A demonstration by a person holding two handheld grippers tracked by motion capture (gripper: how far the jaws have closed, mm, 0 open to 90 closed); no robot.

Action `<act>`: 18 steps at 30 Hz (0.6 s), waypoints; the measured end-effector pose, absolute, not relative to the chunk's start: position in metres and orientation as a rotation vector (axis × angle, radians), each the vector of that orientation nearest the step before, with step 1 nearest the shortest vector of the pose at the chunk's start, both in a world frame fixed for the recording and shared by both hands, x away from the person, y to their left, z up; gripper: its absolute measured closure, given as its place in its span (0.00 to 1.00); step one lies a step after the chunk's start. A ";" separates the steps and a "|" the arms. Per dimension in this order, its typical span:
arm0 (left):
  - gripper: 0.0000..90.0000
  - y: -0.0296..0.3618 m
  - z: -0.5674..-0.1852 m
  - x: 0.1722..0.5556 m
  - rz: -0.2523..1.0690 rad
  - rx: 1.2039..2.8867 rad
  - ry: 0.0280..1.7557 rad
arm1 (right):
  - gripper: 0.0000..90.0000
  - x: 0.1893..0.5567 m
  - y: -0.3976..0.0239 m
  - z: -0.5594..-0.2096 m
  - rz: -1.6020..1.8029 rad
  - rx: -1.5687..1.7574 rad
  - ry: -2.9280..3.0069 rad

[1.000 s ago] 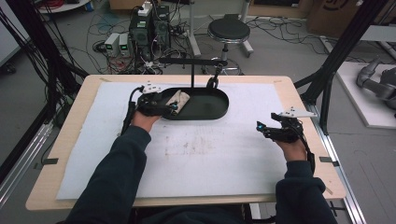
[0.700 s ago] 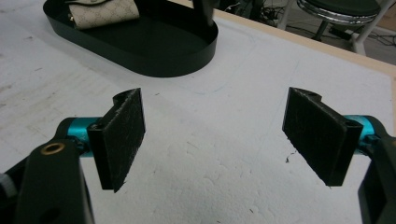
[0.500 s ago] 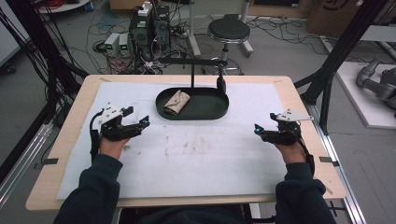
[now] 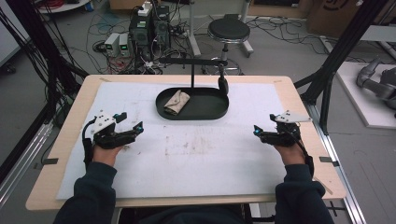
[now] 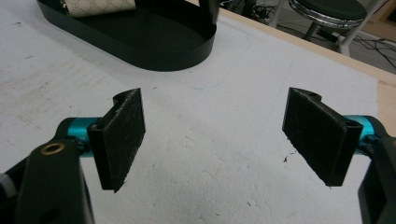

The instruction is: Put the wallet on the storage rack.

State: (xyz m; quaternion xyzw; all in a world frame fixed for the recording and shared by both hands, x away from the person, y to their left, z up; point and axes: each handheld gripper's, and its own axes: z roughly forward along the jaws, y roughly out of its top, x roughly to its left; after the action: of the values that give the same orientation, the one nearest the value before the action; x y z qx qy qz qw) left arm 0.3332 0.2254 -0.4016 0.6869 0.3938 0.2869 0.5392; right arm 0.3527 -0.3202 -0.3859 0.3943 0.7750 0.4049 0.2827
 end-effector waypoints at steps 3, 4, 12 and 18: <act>0.27 0.225 -0.402 0.333 0.684 1.634 0.933 | 0.24 0.353 -0.320 -0.386 1.091 1.058 2.074; 0.27 0.226 -0.402 0.333 0.683 1.632 0.936 | 0.24 0.353 -0.320 -0.386 1.095 1.061 2.072; 0.27 0.229 -0.404 0.333 0.687 1.624 0.952 | 0.24 0.354 -0.320 -0.386 1.096 1.060 2.076; 0.27 0.231 -0.404 0.333 0.691 1.623 0.966 | 0.24 0.354 -0.320 -0.387 1.090 1.057 2.080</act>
State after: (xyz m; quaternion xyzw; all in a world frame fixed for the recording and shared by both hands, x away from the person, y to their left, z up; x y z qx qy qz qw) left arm 0.3331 0.2308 -0.4043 0.6814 0.4054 0.2901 0.5358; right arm 0.3544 -0.3198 -0.3868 0.3941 0.7755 0.4064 0.2794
